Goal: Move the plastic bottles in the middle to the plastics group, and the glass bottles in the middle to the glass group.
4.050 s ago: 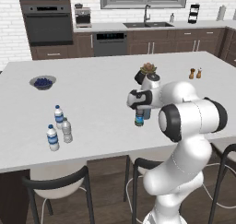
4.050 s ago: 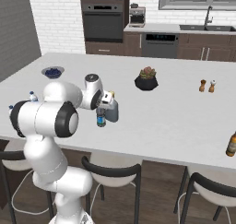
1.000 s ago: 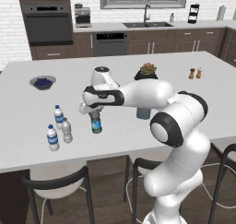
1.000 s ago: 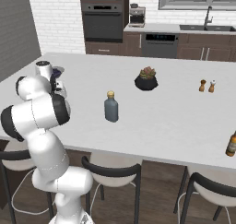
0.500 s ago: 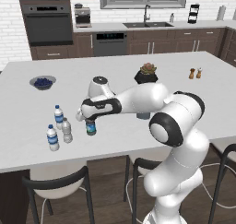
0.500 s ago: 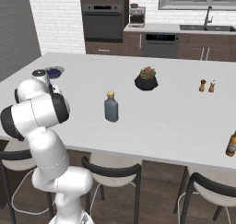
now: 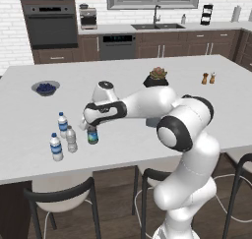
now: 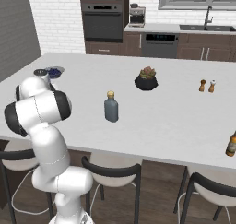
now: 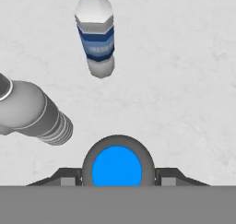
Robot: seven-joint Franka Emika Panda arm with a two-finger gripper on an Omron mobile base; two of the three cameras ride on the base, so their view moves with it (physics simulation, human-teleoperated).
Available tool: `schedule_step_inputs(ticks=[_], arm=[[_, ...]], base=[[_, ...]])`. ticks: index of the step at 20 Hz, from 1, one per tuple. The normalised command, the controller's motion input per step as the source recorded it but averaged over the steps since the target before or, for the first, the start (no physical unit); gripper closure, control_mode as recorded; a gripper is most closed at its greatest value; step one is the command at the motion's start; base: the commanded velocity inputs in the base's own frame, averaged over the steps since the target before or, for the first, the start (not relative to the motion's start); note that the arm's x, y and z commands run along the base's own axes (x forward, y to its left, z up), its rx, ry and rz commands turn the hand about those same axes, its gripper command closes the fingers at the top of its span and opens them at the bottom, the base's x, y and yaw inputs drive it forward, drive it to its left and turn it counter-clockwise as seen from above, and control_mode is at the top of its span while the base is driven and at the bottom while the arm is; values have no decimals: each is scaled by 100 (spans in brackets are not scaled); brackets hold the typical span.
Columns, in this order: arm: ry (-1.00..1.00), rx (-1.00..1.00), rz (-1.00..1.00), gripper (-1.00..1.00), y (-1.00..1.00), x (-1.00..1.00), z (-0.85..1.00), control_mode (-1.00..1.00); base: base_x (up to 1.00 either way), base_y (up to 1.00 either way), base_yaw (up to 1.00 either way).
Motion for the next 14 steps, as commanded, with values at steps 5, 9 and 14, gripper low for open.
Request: schedule_step_inputs(ticks=[5, 9, 14], arm=[[0, 0, 9, 100, 31, 21, 0, -100], [1, 0, 10, 100, 18, 1, 0, -100], [0, 0, 10, 100, 10, 6, 0, -100]], base=[[0, 0, 0], [0, 0, 0], [0, 0, 0]])
